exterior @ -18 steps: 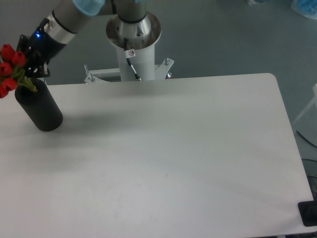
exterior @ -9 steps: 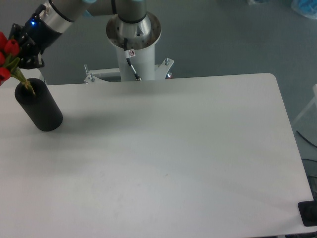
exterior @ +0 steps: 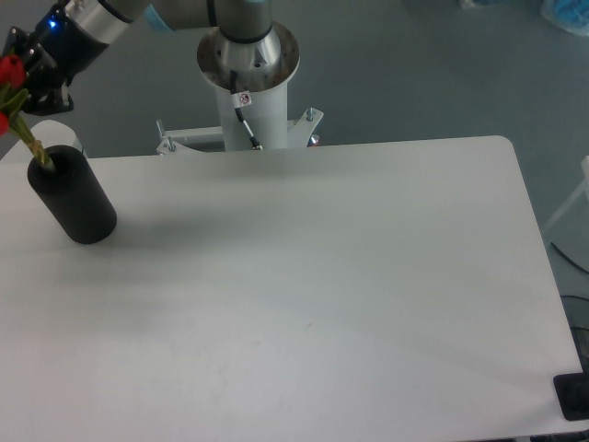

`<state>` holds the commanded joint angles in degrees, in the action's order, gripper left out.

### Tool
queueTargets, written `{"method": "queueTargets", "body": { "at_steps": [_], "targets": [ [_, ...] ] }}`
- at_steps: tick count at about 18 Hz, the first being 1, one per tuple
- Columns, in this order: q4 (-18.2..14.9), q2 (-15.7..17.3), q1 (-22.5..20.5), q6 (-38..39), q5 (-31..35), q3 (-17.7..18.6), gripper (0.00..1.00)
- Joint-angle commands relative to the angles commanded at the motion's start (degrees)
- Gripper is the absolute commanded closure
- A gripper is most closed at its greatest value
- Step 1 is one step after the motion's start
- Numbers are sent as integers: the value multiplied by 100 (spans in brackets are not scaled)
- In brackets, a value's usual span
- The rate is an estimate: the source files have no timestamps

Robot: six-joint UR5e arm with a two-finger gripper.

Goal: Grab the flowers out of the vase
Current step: 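Lift the tulips straight up out of the black vase, then carry the held tulips up and away from the vase over the table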

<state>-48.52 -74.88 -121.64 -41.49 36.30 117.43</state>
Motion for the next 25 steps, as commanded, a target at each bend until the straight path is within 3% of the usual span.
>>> {"method": "queueTargets", "body": {
  "at_steps": [18, 25],
  "targets": [
    [0, 264, -457, 361, -237, -246, 73],
    [-9, 203, -1431, 343, -237, -571, 73]
  ]
}}
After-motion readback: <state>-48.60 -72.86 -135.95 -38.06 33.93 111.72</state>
